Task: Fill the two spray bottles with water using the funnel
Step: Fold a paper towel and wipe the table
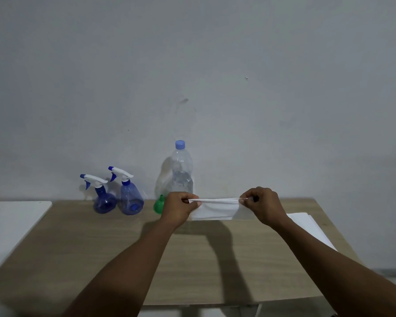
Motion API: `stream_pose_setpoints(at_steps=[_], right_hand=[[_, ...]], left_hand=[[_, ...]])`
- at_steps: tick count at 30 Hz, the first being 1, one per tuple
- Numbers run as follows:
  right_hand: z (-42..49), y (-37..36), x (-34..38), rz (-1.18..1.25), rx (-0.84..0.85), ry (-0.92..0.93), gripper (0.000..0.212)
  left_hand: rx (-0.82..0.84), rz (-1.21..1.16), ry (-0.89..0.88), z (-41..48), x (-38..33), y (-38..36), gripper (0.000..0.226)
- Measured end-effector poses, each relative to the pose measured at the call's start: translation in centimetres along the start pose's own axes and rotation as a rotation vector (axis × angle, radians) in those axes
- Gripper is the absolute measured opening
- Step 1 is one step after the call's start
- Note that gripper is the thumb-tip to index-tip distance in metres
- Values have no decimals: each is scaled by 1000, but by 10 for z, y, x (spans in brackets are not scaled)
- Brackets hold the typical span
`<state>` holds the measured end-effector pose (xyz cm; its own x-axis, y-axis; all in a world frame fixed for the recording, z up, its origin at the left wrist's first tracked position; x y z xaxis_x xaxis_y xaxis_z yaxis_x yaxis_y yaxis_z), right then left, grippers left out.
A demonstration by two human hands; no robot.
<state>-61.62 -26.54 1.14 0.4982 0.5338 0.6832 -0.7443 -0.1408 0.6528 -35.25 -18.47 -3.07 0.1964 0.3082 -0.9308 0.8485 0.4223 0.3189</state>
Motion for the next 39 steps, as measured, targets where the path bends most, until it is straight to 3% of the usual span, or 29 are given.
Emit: stream_pose_setpoints(at_steps=[9,17,30,39], right_hand=[[1,33,-8,-193,-8,78,4],[10,30,-19,5,140,144,7],[34,-63,45,134,364,200,6],[60,-166,107,197,361,121,4]], left_hand=[[-71,163,-78,-4,-25,-13,7],[-98,180,-17,-26,-27,-9,6],[-155,180,117,-46,23,92,11],[-146,117,161,-10,74,200,9]])
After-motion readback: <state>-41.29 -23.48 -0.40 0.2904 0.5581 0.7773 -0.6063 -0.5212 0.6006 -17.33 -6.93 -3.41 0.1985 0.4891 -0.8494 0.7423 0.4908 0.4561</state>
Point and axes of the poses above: each hand's wrist, its own z-axis towards the middle knuckle, its own y-axis out of the back of the hand, x = y × z, the point moved 8 cm from there along z, towards the middle knuckle, and after that the axes turned 13 degrees about y, right-handed, at the moved point
